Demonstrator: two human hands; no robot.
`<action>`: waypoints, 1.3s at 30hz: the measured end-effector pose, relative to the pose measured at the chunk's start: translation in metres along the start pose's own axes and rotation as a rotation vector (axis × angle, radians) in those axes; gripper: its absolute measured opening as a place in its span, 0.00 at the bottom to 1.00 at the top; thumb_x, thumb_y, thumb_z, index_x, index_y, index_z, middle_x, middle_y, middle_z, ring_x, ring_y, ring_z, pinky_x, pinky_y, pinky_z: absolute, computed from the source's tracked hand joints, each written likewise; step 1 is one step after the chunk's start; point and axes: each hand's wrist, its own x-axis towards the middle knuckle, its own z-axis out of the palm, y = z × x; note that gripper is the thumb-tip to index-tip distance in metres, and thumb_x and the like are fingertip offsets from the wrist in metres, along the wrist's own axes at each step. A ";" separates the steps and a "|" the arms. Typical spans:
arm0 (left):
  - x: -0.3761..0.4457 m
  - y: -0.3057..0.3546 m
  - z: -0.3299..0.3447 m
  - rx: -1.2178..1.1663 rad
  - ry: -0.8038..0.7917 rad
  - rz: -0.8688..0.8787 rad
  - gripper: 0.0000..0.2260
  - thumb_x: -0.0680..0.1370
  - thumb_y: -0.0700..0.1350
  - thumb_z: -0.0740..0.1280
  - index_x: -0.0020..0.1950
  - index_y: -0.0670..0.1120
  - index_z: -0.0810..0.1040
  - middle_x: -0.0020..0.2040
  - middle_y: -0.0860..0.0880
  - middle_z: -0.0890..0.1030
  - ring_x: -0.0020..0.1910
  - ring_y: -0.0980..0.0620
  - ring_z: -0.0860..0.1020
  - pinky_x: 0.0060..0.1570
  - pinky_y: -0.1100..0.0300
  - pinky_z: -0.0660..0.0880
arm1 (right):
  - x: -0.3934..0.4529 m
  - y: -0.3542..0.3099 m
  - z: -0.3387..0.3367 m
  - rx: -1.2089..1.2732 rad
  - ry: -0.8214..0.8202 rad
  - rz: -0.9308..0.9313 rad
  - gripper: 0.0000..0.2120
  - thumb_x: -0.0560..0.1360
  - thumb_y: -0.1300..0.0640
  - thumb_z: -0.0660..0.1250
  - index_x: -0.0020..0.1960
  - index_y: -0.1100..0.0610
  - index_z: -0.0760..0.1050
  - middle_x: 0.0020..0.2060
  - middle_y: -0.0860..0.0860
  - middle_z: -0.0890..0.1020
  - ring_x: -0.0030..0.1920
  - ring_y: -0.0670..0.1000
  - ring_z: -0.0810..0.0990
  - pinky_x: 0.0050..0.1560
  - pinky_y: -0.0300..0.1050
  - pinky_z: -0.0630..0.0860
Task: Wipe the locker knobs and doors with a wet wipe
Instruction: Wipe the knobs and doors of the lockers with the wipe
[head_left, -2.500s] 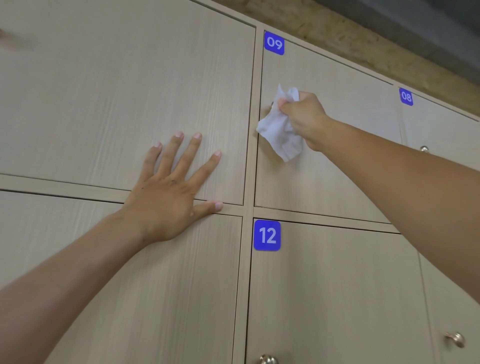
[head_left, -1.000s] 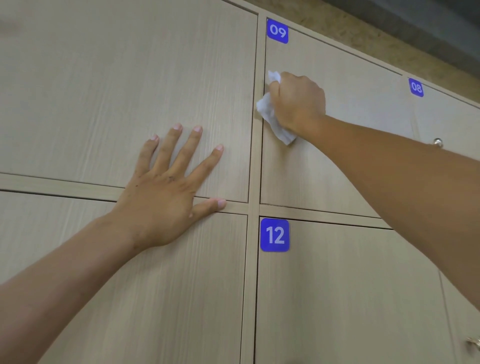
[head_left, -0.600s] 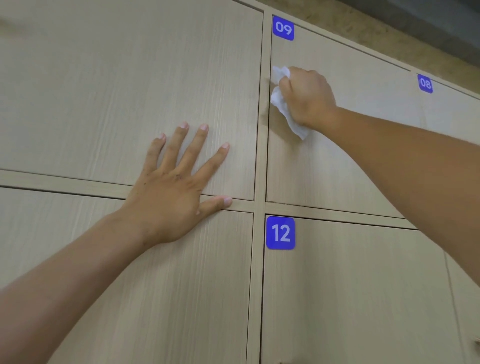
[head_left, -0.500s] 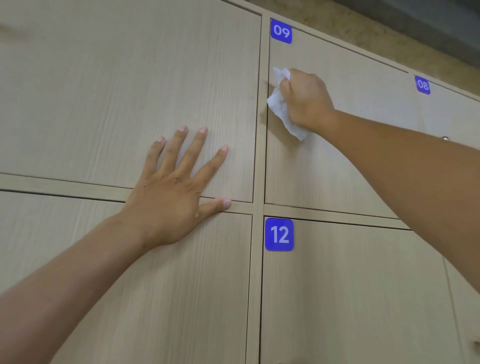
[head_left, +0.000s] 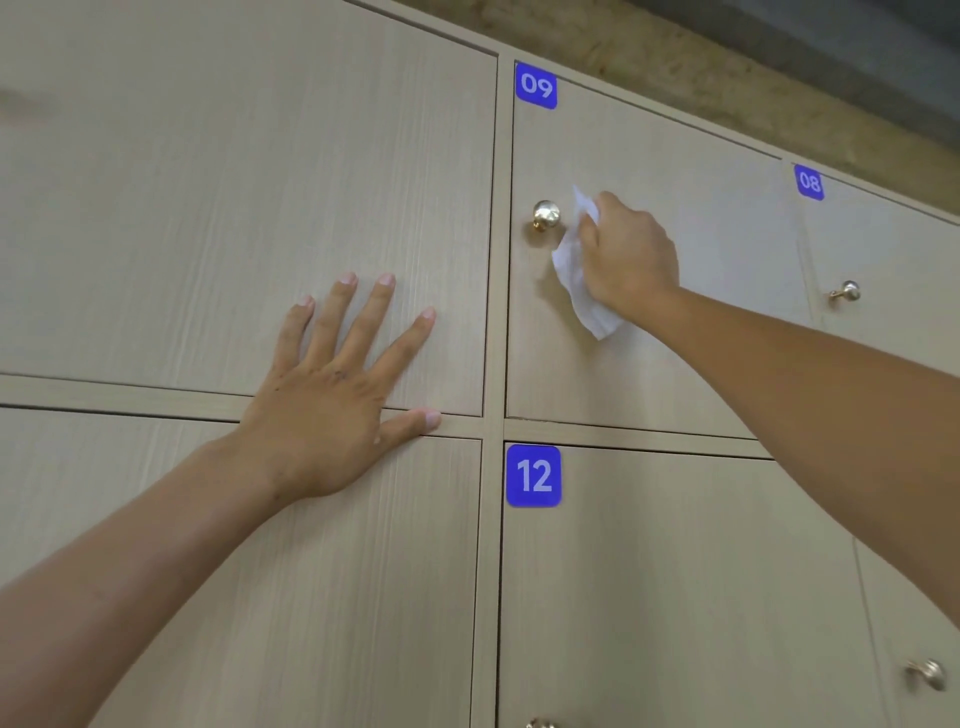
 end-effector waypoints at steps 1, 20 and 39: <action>0.000 0.001 -0.001 -0.016 -0.008 -0.010 0.40 0.74 0.75 0.37 0.83 0.60 0.38 0.85 0.46 0.38 0.83 0.41 0.37 0.79 0.41 0.39 | -0.003 0.002 -0.001 0.008 0.001 0.009 0.11 0.83 0.51 0.52 0.48 0.57 0.67 0.39 0.54 0.74 0.41 0.58 0.73 0.39 0.48 0.65; -0.058 0.059 -0.028 -0.205 -0.114 0.011 0.35 0.77 0.69 0.51 0.81 0.56 0.61 0.84 0.45 0.55 0.83 0.40 0.50 0.79 0.40 0.51 | -0.151 -0.012 -0.019 0.346 -0.178 0.123 0.16 0.81 0.53 0.55 0.35 0.57 0.62 0.28 0.52 0.70 0.32 0.58 0.71 0.32 0.50 0.66; -0.243 0.088 -0.044 -0.364 -0.283 -0.257 0.26 0.79 0.64 0.60 0.72 0.53 0.74 0.75 0.49 0.68 0.75 0.41 0.63 0.72 0.47 0.58 | -0.361 -0.048 -0.070 0.545 -0.612 0.283 0.19 0.82 0.50 0.59 0.36 0.59 0.63 0.28 0.53 0.69 0.29 0.54 0.68 0.30 0.49 0.65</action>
